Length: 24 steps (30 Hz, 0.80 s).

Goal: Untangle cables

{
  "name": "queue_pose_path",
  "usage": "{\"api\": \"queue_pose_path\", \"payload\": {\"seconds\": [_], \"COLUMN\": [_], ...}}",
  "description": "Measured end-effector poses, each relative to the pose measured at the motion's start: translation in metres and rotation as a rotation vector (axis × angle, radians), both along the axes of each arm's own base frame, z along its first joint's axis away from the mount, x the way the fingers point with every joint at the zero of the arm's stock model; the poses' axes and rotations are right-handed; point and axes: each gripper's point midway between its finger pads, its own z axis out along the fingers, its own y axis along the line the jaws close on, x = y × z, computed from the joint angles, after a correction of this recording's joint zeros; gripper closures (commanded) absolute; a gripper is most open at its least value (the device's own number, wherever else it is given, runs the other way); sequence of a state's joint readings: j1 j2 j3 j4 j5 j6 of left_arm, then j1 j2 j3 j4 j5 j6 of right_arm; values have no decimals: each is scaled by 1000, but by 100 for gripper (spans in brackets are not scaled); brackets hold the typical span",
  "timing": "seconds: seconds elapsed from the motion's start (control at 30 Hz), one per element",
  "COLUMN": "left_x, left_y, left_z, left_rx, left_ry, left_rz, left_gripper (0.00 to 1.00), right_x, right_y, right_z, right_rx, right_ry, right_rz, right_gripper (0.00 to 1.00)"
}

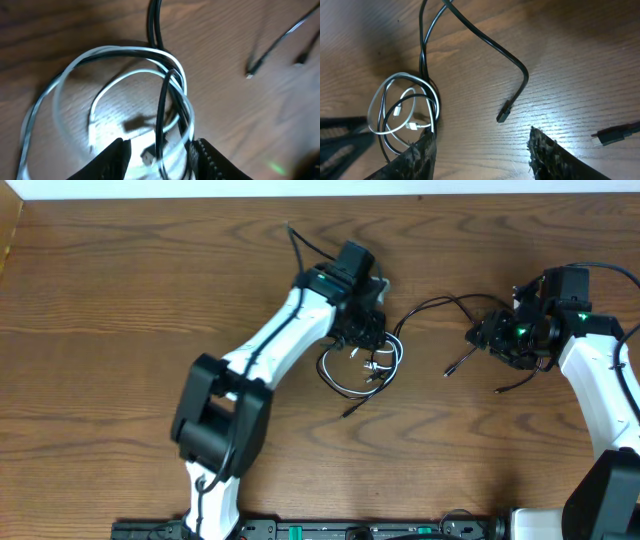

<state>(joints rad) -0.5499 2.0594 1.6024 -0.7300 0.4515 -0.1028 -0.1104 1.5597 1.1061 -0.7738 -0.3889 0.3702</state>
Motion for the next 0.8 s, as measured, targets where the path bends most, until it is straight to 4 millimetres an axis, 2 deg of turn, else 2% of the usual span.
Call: {"api": "queue_pose_path", "payload": {"seconds": [0.13,0.2,0.23,0.33,0.43,0.57,0.63,0.7,0.77,0.8], "left_x": [-9,-14,-16,-20,-20,-23,-20,-14,-11,-10], "left_y": [-9,-15,-18,-22,-21,-9,-5,-3,-3,-4], "left_z": [-18,-21,-22,-23,-24,-21,-10,16,53,81], "left_rx": [29,35,39,54,72,109,110,81,33,-10], "left_ry": [1,-5,-9,-28,-41,-11,-18,-68,-139,-195], "left_rz": [-65,-97,-112,-142,-151,-141,-130,-111,-94,-85], "left_gripper": [56,61,65,92,93,93,93,93,92,93], "right_x": [0,0,0,0,0,3,8,14,17,19], "right_y": [0,0,0,0,1,10,21,35,52,61], "right_z": [0,0,0,0,0,3,10,19,30,36], "right_rx": [0,-1,-2,-3,-3,22,57,109,173,207], "right_ry": [0,-1,-2,-2,-4,-26,-72,-132,-191,-220], "right_rz": [1,4,7,9,12,45,95,160,231,268], "right_gripper": [43,43,43,44,44,44,43,42,42,42]}}
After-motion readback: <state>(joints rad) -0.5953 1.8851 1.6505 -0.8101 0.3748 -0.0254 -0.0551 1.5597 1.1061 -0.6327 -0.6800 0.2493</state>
